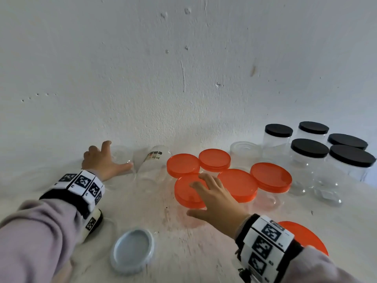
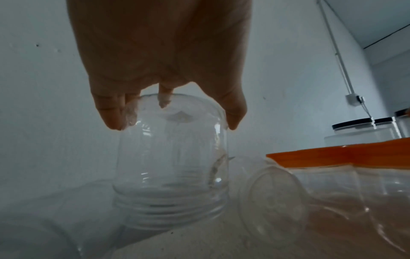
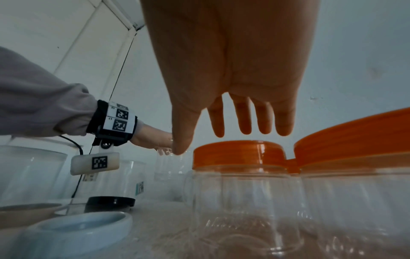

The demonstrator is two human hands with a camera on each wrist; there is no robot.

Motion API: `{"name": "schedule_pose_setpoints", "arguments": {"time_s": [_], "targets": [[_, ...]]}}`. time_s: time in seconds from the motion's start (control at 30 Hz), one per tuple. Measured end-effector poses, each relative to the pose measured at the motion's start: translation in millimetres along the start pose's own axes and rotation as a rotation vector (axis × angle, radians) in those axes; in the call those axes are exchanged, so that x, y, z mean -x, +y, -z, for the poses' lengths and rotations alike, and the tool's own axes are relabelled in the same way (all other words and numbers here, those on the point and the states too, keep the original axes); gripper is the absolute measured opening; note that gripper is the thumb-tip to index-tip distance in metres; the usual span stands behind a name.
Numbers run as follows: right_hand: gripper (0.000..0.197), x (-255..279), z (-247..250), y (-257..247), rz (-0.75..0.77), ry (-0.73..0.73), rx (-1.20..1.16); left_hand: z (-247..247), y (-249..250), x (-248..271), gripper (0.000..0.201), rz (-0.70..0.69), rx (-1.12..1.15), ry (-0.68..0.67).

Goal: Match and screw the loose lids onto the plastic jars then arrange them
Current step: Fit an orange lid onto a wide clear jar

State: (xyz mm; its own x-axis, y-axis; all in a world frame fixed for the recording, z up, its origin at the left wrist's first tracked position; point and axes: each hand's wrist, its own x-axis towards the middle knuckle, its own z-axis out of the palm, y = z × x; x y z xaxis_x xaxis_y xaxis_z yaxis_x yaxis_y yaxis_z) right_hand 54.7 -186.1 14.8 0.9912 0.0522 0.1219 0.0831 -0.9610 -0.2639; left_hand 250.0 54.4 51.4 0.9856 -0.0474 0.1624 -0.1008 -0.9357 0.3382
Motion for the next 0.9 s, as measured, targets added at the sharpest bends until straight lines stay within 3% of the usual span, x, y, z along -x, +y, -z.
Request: {"name": "schedule_pose_setpoints", "arguments": {"time_s": [0.17, 0.4, 0.67, 0.9], "targets": [[0.077, 38.8, 3.0, 20.6, 0.05, -0.068, -0.022, 17.4, 0.1, 26.8, 0.106, 0.003, -0.07, 0.056], [0.077, 98.5, 12.2, 65.7, 0.029, -0.183, 0.039, 35.5, 14.5, 96.5, 0.133, 0.119, 0.232, -0.031], [0.095, 124.7, 27.8, 124.4, -0.189, -0.375, 0.172, 33.9, 25.9, 164.3, 0.121, 0.144, 0.469, -0.153], [0.108, 129.0, 32.5, 142.4, -0.336, -0.543, 0.078, 15.5, 28.1, 204.1, 0.108, 0.127, 0.661, -0.264]]}}
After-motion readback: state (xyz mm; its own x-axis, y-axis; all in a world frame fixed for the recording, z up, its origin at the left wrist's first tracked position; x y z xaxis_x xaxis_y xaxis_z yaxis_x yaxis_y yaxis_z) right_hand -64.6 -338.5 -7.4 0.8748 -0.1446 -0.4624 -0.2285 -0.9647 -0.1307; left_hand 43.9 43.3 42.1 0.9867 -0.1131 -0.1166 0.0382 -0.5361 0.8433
